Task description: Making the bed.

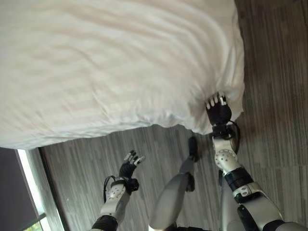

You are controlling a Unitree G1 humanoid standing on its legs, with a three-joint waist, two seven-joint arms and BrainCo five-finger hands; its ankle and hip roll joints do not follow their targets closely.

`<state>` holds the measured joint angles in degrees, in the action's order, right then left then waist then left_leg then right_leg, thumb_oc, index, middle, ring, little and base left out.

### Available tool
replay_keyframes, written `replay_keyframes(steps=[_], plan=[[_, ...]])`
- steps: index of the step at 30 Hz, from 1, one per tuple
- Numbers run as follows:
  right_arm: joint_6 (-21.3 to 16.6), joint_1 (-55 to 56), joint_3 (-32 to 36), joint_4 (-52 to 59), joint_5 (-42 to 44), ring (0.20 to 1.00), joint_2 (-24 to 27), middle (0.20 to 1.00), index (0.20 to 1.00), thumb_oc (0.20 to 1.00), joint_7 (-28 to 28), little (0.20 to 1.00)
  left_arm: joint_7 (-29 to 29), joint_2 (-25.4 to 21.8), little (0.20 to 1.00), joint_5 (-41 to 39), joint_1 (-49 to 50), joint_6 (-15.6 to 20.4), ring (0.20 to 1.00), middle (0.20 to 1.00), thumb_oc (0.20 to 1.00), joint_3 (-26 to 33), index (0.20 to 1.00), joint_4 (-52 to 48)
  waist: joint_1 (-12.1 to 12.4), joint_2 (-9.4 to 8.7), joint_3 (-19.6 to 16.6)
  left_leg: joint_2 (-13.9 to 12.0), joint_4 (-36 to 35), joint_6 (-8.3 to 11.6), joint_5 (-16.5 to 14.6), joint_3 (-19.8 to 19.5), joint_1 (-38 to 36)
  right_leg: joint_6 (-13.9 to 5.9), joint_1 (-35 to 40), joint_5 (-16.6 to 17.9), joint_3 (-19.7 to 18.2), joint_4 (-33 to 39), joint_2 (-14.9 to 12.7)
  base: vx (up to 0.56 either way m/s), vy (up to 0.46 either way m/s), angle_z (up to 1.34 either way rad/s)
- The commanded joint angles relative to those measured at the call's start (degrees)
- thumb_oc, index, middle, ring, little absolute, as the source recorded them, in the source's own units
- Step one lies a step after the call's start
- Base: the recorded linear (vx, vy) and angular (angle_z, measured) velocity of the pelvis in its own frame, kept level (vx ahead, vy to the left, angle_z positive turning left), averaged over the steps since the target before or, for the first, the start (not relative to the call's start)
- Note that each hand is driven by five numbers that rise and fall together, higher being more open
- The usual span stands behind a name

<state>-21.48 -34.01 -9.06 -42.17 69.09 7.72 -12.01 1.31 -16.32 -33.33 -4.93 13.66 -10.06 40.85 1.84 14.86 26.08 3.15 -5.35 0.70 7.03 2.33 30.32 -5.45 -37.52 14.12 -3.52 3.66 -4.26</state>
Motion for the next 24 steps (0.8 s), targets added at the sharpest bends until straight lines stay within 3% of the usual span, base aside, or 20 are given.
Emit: replay_keyframes(steps=[1, 6, 11, 12, 13, 17, 18, 19, 22, 23, 24], plan=[[5.46, -5.20, 5.22, -11.28, -4.65, 0.200, 3.19, 0.200, 0.200, 0.200, 11.34, 0.200, -0.92, -4.21, 1.000, -0.87, -2.43, 0.96, 1.000, 1.000, 1.000, -0.96, 1.000, -0.26, 0.42, 5.11, 2.13, -2.08, 0.35, 4.90, 1.45, -2.05, 5.40, -1.82, -2.57, -14.42, -3.19, -9.23, -0.95, 0.00, 0.000, 0.00], [6.99, -6.90, 12.31, -24.94, -7.95, 0.200, 11.34, 0.200, 0.200, 0.200, 14.52, 0.200, -1.48, -4.61, 1.000, 0.04, -6.34, 0.07, 1.000, 1.000, 1.000, -0.49, 1.000, 5.97, -0.70, 3.83, 2.55, -2.06, 0.35, 4.93, 1.67, -1.95, 8.44, -2.22, -5.37, -14.60, -2.96, -9.15, -0.28, 0.00, -0.007, 0.01], [7.56, 0.71, 15.59, -24.19, -11.15, 0.200, 15.43, 0.200, 0.200, 0.200, 15.52, 0.200, -0.46, -4.85, 1.000, 1.14, -9.67, -0.24, 1.000, 1.000, 1.000, 1.66, 1.000, 8.99, -2.72, 1.15, 2.23, -2.08, 0.35, 4.87, 1.41, -2.20, 5.99, -2.31, -2.58, -14.61, -3.01, -8.64, 0.27, 0.00, -0.021, -0.01], [7.95, 2.31, 15.03, -23.71, -13.37, 0.235, 15.96, 0.235, 0.235, 0.235, 16.01, 0.235, -0.22, -4.80, 1.000, 1.15, -9.76, -0.15, 1.000, 1.000, 1.000, 1.84, 1.000, 8.81, -2.98, 0.57, 2.12, -2.09, 0.35, 4.80, 1.29, -2.28, 4.93, -2.30, -1.61, -14.53, -2.86, -8.58, 0.31, 0.00, -0.021, -0.03], [8.30, 4.25, 14.29, -22.78, -15.76, 1.000, 16.35, 1.000, 1.000, 1.000, 16.43, 1.000, -0.10, -4.55, 1.000, 1.12, -9.84, -0.10, 1.000, 1.000, 1.000, 1.92, 1.000, 8.74, -3.36, -0.24, 1.76, -2.24, 0.35, 4.78, 1.11, -2.44, 3.40, -2.30, -0.04, -14.48, -2.54, -8.37, 0.29, 0.00, 0.000, 0.00], [9.86, 11.95, 8.88, -14.05, -26.41, 1.000, 16.68, 1.000, 1.000, 1.000, 16.93, 1.000, -0.30, -5.09, 1.000, 1.13, -7.94, 0.35, 1.000, 1.000, 1.000, 2.22, 1.000, 5.41, -4.27, -3.76, 0.15, -2.77, 0.35, 4.45, -0.04, -3.28, -4.88, -2.34, 9.48, -14.05, -0.84, -5.88, -0.74, 0.03, 0.006, 0.00], [11.39, 15.64, 4.81, -9.62, -34.02, 1.000, 15.59, 1.000, 1.000, 1.000, 16.21, 1.000, -0.52, -4.08, 1.000, 2.74, -7.29, -0.26, 1.000, 1.000, 1.000, 1.31, 1.000, 3.91, -4.39, -5.49, -1.63, -2.93, 0.35, 4.14, -0.98, -3.27, -8.74, -2.84, 14.80, -13.02, -0.06, -2.85, -1.68, 0.09, 0.047, 0.03], [11.43, 15.70, 4.81, -9.52, -34.07, 1.000, 15.56, 1.000, 1.000, 1.000, 16.27, 1.000, -0.51, -4.09, 1.000, 2.75, -7.25, -0.28, 1.000, 1.000, 1.000, 1.32, 1.000, 3.88, -4.37, -5.50, -1.65, -2.96, 0.35, 4.16, -0.86, -3.25, -8.66, -2.83, 14.79, -12.78, -0.08, -2.68, -1.65, 0.10, 0.072, 0.02], [12.62, 20.43, 1.05, -3.25, -45.92, 1.000, 13.65, 1.000, 1.000, 1.000, 17.74, 1.000, -1.05, -1.35, 1.000, 5.29, -5.57, -1.25, 1.000, 1.000, 1.000, -1.09, 1.000, 2.08, -4.08, -8.03, -6.13, -2.66, 0.35, 3.22, -2.64, -2.50, -13.88, -4.06, 20.98, -11.09, 0.86, 0.91, -3.01, 0.10, 0.109, -0.03], [14.74, 22.37, -0.53, -2.42, -55.86, 1.000, 12.04, 1.000, 1.000, 1.000, 20.51, 1.000, -2.20, 0.93, 1.000, 7.65, -5.28, -2.97, 1.000, 1.000, 1.000, -3.77, 1.000, 2.89, -4.34, -9.17, -8.92, -2.58, 0.35, 2.50, -3.79, -1.86, -17.47, -4.31, 24.04, -11.25, 1.53, 0.79, -3.95, 0.09, 0.086, -0.07], [14.76, 22.36, -0.53, -2.41, -55.87, 1.000, 12.03, 1.000, 1.000, 1.000, 20.51, 1.000, -2.20, 0.92, 1.000, 7.65, -5.29, -2.97, 1.000, 1.000, 1.000, -3.76, 1.000, 2.89, -4.30, -9.18, -9.02, -2.59, 0.35, 2.51, -3.71, -1.83, -17.31, -4.30, 23.87, -11.16, 1.49, 0.80, -3.93, 0.08, 0.041, -0.05]])
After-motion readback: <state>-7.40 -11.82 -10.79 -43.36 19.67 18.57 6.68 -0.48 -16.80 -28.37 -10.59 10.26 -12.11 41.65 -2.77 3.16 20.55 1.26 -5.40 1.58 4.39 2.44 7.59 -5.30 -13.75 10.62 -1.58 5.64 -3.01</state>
